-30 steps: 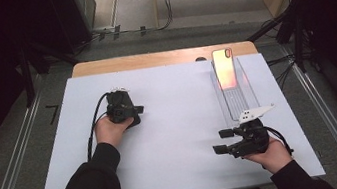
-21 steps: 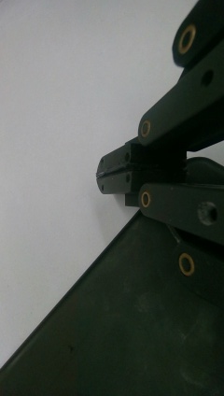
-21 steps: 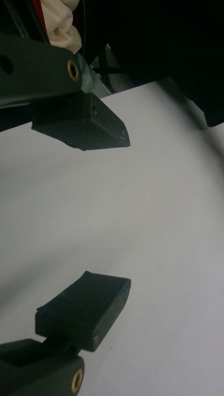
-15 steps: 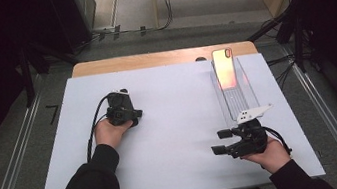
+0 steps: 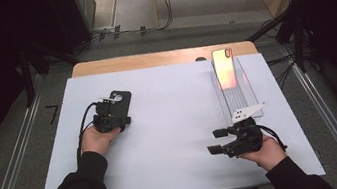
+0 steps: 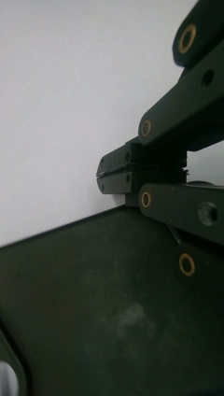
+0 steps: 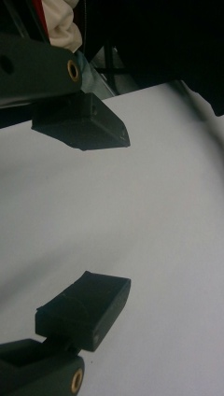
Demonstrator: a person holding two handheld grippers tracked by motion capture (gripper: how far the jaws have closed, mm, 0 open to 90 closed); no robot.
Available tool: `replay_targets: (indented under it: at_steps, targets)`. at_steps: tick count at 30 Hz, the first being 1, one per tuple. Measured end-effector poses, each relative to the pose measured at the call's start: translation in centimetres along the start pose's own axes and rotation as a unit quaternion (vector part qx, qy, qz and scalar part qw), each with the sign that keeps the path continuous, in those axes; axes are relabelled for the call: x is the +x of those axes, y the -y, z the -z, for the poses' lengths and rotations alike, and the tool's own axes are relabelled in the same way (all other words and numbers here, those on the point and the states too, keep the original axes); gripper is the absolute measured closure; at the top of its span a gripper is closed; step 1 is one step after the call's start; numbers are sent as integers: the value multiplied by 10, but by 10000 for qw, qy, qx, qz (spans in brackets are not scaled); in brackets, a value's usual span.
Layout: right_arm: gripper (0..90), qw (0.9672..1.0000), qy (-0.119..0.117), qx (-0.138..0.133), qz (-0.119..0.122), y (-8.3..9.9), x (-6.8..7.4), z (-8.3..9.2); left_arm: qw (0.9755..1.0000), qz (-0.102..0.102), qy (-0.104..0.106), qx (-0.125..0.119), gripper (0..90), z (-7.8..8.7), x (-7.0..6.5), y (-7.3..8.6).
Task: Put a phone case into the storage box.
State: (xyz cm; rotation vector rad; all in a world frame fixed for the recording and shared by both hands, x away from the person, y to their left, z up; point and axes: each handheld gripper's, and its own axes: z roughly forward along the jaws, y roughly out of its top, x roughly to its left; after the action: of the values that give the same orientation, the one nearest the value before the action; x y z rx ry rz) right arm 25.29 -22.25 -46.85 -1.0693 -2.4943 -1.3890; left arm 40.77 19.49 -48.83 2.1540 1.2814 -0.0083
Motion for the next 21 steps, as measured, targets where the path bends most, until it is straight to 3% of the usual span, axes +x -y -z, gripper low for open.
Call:
replay_targets:
  at_steps: [7,11,13,16,18,21]
  targets:
    - [259,10000,19,-17,-14,-1,-3,1,9998,201,-94,-12,891,13,15,8]
    - [260,10000,7,14,-1,-1,-3,0,9996,265,28,-70,870,17,16,9]
    - [260,10000,10,24,-22,-1,-2,1,9997,147,57,-197,818,23,9,7]
    - [260,10000,12,4,-9,0,-2,2,9989,23,311,-347,720,31,0,6]
    - [260,10000,21,-2,-21,0,-3,3,9977,-59,558,-393,641,36,-7,6]
    - [260,10000,40,0,-48,1,-3,3,9966,-291,675,-377,509,40,-18,8]
